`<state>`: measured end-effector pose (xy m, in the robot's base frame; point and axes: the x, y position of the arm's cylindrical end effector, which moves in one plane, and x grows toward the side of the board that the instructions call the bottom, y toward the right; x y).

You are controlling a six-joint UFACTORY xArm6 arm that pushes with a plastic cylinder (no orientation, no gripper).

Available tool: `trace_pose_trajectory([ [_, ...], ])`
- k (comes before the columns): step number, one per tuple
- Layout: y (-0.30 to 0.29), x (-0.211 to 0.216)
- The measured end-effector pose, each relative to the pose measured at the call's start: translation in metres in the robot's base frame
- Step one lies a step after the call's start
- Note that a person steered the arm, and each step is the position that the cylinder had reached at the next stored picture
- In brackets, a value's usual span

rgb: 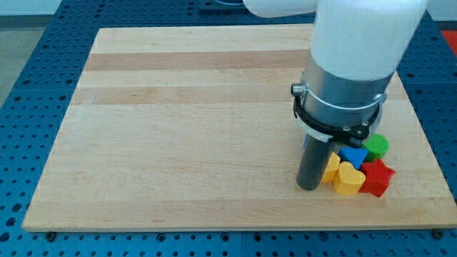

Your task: Separate the group of blocks at the bottom right side

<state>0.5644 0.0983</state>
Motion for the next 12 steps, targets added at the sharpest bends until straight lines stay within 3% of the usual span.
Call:
trace_pose_trajectory([
  [2, -0.014, 0.000],
  [3, -0.080, -0.017],
  [4, -0.135, -0.069],
  [5, -0.144, -0.137],
  [6, -0.098, -0.205],
  [7, 0.005, -0.253],
  [8, 0.109, -0.248],
  [9, 0.167, -0.201],
  [10, 0.185, -0.125],
  [11, 0.164, -0.065],
  [12, 0.112, -0.033],
])
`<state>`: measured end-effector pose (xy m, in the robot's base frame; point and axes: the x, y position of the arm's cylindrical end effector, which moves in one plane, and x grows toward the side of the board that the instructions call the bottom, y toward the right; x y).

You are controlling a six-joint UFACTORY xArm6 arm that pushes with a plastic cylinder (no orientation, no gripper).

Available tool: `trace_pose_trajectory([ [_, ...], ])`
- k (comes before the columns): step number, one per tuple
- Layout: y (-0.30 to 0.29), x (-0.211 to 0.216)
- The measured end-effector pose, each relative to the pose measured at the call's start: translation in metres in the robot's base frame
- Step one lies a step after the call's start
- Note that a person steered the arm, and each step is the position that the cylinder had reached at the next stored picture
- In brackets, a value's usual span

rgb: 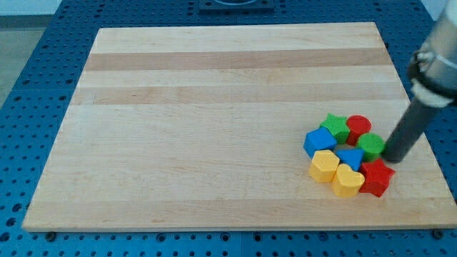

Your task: Separate the group of blocks at the bottom right side

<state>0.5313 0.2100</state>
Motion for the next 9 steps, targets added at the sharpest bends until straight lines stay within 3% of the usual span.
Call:
trace_pose_trajectory([
  [1, -0.065, 0.004],
  [3, -0.164, -0.053],
  [6, -0.240, -0.115],
  [7, -0.198, -0.143],
  [9, 0.001, -0.139],
])
